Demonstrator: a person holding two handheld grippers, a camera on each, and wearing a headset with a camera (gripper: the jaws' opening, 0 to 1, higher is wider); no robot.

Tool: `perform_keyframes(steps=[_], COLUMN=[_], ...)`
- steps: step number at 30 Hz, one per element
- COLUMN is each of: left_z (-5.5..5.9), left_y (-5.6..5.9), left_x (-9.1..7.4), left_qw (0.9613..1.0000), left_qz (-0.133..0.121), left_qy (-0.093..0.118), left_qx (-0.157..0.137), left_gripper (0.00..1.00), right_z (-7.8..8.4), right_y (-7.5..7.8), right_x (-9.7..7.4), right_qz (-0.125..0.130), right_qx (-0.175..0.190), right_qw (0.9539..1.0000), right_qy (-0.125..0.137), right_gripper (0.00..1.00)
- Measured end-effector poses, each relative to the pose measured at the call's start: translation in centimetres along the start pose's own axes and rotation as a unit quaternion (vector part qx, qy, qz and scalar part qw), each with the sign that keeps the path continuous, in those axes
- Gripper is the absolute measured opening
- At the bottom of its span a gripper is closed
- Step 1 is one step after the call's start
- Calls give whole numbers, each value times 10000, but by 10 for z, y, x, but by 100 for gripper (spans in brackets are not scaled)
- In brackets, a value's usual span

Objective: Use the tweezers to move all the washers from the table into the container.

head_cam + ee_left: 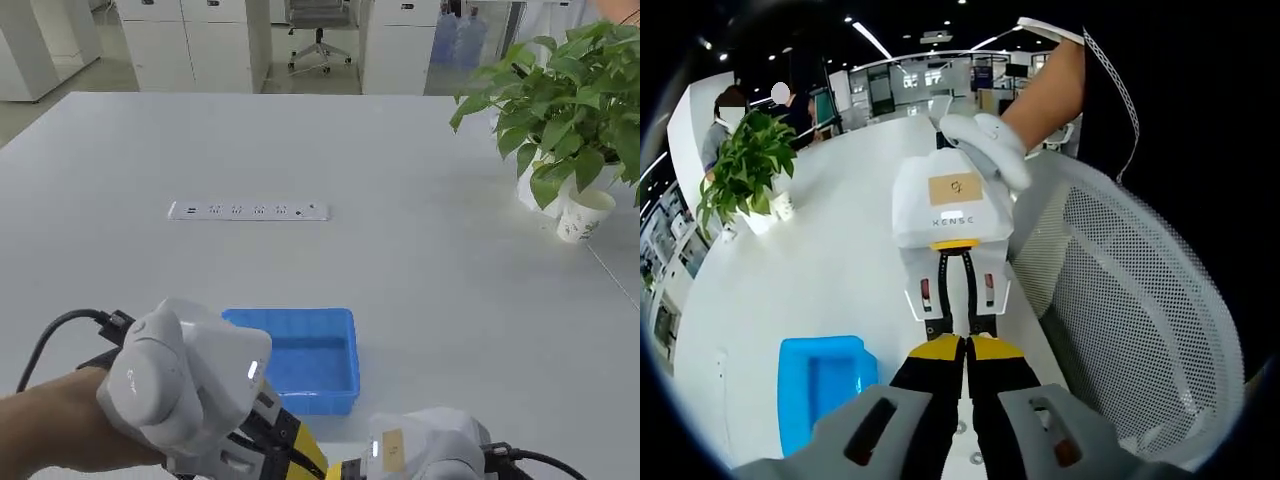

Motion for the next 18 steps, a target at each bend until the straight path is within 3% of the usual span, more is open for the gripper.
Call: perform_keyframes(steps=[18], left_z=[-8], left_y=[-13], left_x=[9], left_qw=[9999], left_qz=[61], left_qy=[11], left_qx=[130], left_gripper=[5], right_z=[9], right_y=[9], right_x=[-7], right_qz=[232], right_qx=[112], right_qw=[9996], right_qy=[-75], right_gripper=[11])
Point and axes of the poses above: the centre of the closed fingertips' face, and the gripper's own axes: x roughly forward along the fingers, y roughly to its right, z roughly out of its underside, the point moved 4 cm from there along -x, roughly backward along the fingers, and after that the axes turned 11 degrees about -x, right-handed, at the moved point
